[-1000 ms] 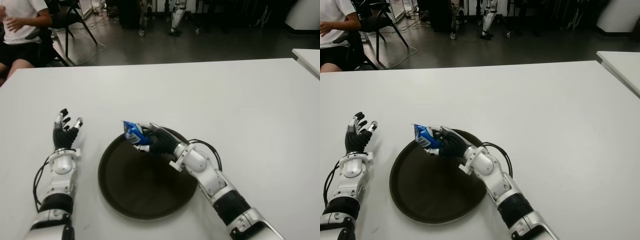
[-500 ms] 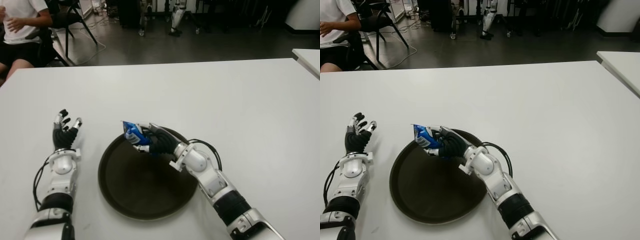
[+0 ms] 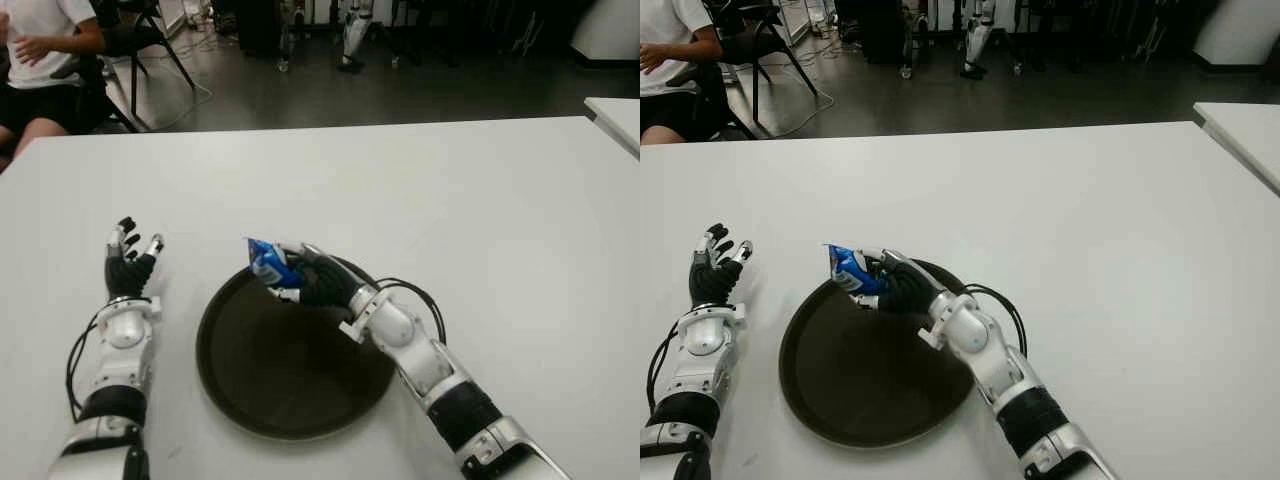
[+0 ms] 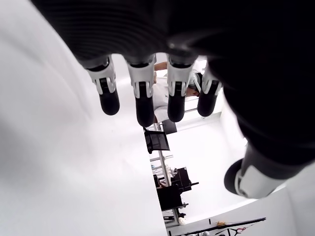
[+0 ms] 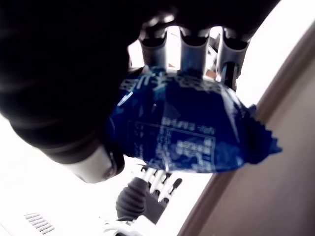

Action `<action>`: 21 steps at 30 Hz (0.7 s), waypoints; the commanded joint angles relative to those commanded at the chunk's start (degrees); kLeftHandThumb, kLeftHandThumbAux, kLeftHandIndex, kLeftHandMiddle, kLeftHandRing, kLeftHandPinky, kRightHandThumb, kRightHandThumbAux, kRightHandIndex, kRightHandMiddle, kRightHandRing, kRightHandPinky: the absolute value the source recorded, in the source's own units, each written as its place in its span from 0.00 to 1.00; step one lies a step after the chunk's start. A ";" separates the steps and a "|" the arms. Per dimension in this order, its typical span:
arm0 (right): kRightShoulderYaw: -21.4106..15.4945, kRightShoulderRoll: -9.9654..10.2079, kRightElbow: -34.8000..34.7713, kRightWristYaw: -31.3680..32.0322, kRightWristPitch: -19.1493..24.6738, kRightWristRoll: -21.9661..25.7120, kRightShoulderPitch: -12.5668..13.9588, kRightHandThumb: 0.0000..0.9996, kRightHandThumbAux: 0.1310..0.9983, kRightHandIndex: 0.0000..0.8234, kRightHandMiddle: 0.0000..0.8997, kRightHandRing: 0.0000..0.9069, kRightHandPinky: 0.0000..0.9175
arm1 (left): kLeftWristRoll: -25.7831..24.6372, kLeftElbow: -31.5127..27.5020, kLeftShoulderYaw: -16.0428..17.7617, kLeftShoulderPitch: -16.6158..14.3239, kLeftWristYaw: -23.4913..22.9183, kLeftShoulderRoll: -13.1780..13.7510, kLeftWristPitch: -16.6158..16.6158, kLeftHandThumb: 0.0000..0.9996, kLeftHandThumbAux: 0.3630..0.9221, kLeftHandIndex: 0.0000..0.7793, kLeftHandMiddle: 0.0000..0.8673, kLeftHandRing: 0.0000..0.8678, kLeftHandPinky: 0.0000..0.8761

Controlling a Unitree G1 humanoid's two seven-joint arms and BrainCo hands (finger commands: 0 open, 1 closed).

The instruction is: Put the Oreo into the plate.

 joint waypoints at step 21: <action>-1.97 0.19 3.92 -8.34 -6.03 -1.65 -0.30 0.84 0.63 0.52 0.62 0.91 0.90 | -0.22 0.47 0.23 0.41 -0.20 0.16 -0.84 0.27 0.47 0.08 0.13 0.09 0.03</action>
